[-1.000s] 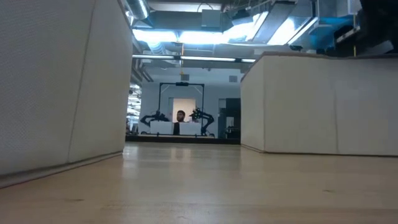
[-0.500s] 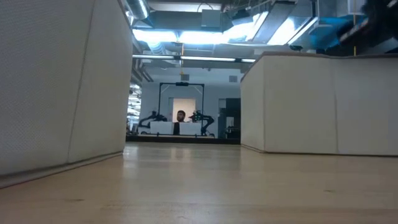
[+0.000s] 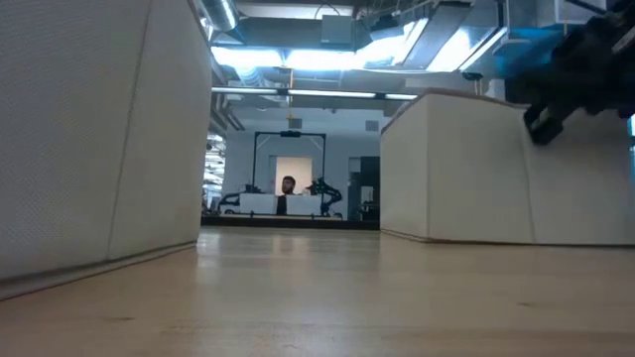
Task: Sort clothes
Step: Return to Home Position
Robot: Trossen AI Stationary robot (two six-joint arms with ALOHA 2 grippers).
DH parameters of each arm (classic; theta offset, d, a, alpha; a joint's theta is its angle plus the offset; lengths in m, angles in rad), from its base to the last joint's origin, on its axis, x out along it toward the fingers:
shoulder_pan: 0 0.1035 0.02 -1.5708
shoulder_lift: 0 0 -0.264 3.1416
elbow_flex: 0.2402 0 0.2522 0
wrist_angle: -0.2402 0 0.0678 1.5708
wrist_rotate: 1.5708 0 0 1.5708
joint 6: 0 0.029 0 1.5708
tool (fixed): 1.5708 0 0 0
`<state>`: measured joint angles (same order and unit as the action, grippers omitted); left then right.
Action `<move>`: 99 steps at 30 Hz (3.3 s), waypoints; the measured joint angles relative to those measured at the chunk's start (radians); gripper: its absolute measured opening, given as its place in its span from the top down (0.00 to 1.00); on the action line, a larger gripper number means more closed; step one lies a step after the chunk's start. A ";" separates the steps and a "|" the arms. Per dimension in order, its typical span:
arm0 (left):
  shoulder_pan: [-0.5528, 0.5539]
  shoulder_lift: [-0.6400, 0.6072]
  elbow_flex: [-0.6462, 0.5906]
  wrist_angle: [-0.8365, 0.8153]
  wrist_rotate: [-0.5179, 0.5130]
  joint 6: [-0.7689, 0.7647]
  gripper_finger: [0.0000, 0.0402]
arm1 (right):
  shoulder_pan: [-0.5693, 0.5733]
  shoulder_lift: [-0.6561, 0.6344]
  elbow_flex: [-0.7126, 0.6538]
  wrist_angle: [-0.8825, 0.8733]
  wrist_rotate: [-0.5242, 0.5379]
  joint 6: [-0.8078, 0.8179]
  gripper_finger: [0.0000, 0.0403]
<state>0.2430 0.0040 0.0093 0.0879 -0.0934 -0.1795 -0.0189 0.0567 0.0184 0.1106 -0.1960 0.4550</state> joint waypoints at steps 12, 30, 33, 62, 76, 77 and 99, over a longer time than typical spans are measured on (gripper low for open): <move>0.000 0.000 -0.001 0.000 0.003 -0.017 0.99 | 0.000 0.000 0.000 -0.093 0.307 -0.173 0.97; -0.001 0.000 -0.002 0.025 0.069 0.057 0.99 | -0.001 -0.002 -0.009 -0.090 0.226 -0.172 0.97; -0.001 0.000 -0.002 0.022 0.065 0.043 0.99 | -0.001 -0.002 -0.009 -0.094 0.192 -0.173 0.97; 0.000 0.000 -0.001 -0.027 0.054 -0.185 0.99 | -0.001 -0.002 -0.011 -0.093 0.177 -0.172 0.97; 0.000 0.000 -0.001 -0.039 0.056 -0.283 0.99 | -0.001 -0.002 -0.011 -0.093 0.177 -0.172 0.97; 0.000 0.001 -0.001 -0.037 0.056 -0.280 0.99 | -0.001 -0.002 -0.011 -0.093 0.177 -0.172 0.97; -0.001 0.000 -0.001 -0.034 0.056 -0.282 0.99 | -0.001 -0.002 -0.011 -0.092 0.177 -0.172 0.97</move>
<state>0.2424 0.0044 0.0082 0.0538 -0.0372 -0.4614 -0.0200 0.0550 0.0071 0.0181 -0.0185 0.2825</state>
